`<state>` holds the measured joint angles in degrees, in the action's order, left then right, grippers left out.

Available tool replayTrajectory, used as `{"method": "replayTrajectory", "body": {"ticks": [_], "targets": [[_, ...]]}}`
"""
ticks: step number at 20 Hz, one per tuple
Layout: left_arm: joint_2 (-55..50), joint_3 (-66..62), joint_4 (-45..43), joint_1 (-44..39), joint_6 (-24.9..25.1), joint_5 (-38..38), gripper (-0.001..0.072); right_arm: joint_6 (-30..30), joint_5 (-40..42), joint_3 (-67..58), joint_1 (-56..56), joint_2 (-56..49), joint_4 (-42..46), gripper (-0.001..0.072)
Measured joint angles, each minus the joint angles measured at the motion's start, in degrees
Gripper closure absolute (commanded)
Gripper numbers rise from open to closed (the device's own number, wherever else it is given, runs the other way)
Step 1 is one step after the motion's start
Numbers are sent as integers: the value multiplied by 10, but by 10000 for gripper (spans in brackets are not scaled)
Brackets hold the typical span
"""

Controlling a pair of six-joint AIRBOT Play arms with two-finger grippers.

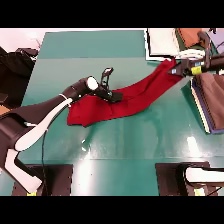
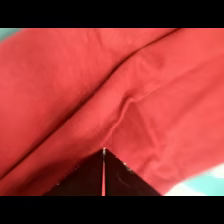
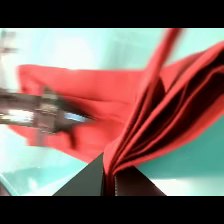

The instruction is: Fold the shirts.

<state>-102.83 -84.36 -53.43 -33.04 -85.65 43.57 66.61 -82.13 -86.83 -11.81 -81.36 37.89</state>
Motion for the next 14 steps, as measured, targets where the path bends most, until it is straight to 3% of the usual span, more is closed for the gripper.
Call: {"method": "replayTrajectory", "body": {"ticks": [9,14], "targets": [[-30,-36,12,-3,-2,5,688,36,24,-78,148,26,-21,691],[30,-60,-34,63,-16,63,687,40,61,-84,222,26,-23,690]]}}
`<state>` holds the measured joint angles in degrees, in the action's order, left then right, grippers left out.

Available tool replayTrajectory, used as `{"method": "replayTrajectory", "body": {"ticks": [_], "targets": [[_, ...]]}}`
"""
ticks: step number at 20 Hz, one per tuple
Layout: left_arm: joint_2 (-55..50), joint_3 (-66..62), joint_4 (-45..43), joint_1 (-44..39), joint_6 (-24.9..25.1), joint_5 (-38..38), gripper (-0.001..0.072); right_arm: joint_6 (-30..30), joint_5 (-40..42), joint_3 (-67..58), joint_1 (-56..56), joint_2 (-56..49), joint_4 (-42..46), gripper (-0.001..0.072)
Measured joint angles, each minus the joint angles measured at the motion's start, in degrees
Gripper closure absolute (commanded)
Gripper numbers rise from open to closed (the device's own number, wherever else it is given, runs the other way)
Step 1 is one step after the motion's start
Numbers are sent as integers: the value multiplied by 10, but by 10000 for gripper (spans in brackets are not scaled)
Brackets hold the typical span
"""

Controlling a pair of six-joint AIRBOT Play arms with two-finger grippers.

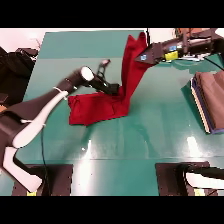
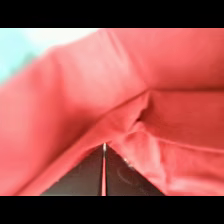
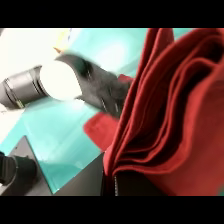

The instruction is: Fold the shirts.

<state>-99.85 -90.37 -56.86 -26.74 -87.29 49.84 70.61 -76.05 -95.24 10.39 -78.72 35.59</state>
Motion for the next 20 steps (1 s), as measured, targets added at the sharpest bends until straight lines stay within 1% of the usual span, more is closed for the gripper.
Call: {"method": "replayTrajectory", "body": {"ticks": [3,5,6,7,8,9,11,13,15,18,19,20], "targets": [[89,-4,-63,69,-5,30,687,0,45,-1,74,-16,0,690],[160,-6,-103,122,-6,46,687,0,96,-1,140,-43,-1,685],[196,-6,-123,148,-7,51,687,0,129,-1,178,-62,-1,600],[227,-6,-136,170,-8,56,687,-5,163,-2,214,-83,-3,386],[257,-6,-145,190,-8,60,687,-16,198,-7,251,-109,-5,286],[282,-7,-152,208,-7,62,687,-25,224,-16,282,-134,-5,285],[319,-7,-166,234,-8,68,687,-38,252,-46,326,-179,5,377],[340,-6,-169,247,-8,81,687,-38,249,-73,341,-204,38,380],[350,0,-172,252,-8,95,687,-34,219,-77,328,-208,75,381],[356,20,-173,234,-5,104,687,-23,192,-19,268,-177,106,381],[357,27,-173,224,-3,105,687,-18,187,14,241,-161,111,375],[358,36,-173,212,0,106,686,-10,182,53,209,-145,118,249]]}}
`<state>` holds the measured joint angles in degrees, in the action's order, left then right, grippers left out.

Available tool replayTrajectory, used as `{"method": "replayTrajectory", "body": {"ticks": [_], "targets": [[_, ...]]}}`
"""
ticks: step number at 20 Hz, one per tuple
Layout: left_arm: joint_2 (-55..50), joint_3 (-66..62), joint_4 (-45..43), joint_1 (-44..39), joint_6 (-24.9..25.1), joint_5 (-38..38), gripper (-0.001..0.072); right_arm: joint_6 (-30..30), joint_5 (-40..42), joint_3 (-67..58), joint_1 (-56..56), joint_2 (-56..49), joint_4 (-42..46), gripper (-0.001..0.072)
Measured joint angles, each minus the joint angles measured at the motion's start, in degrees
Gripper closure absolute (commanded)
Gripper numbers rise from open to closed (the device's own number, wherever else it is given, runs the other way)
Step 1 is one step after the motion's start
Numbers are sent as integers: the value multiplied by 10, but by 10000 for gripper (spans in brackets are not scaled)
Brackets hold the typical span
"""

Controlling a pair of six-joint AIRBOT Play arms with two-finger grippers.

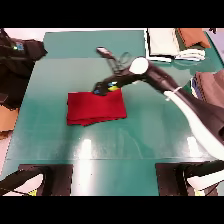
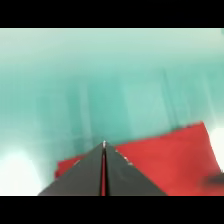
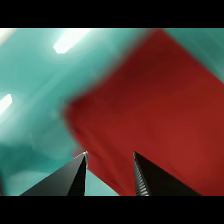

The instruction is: Fold the shirts.

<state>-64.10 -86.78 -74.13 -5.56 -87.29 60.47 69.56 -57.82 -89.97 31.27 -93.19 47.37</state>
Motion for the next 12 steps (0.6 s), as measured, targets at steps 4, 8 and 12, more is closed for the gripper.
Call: {"method": "replayTrajectory", "body": {"ticks": [4,8,12], "targets": [[1,29,0,-37,5,-9,687,18,-4,153,-126,44,-12,76],[0,40,-1,-63,7,-29,686,12,7,243,-193,33,-83,77],[0,42,2,-74,8,-47,687,-12,10,248,-178,-21,-161,78]]}}
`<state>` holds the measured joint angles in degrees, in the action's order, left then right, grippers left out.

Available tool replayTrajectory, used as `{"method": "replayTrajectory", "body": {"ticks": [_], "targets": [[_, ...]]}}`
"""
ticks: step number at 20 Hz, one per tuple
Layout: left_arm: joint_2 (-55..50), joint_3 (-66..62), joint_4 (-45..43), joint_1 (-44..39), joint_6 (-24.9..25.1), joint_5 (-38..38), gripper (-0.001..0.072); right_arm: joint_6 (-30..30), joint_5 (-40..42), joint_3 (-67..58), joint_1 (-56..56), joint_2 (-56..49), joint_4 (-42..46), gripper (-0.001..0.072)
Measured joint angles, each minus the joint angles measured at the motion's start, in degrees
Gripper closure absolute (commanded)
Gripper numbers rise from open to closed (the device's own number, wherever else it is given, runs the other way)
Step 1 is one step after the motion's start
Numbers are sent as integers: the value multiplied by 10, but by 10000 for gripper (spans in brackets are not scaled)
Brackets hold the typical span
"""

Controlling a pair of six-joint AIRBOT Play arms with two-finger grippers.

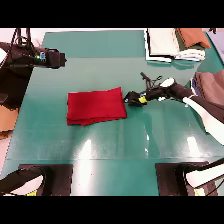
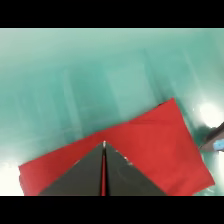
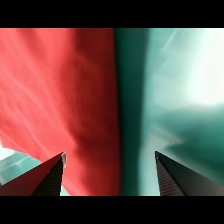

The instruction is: Fold the shirts.

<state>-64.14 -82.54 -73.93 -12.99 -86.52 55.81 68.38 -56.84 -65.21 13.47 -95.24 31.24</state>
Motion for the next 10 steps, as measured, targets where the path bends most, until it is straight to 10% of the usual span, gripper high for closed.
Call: {"method": "replayTrajectory", "body": {"ticks": [2,6,10], "targets": [[0,1,4,-2,0,-2,686,-6,0,-28,28,-36,-29,154],[0,1,25,-4,0,-5,688,-17,11,-106,92,-104,-43,691],[0,1,42,-25,0,-8,688,-26,28,-176,120,-122,-40,691]]}}
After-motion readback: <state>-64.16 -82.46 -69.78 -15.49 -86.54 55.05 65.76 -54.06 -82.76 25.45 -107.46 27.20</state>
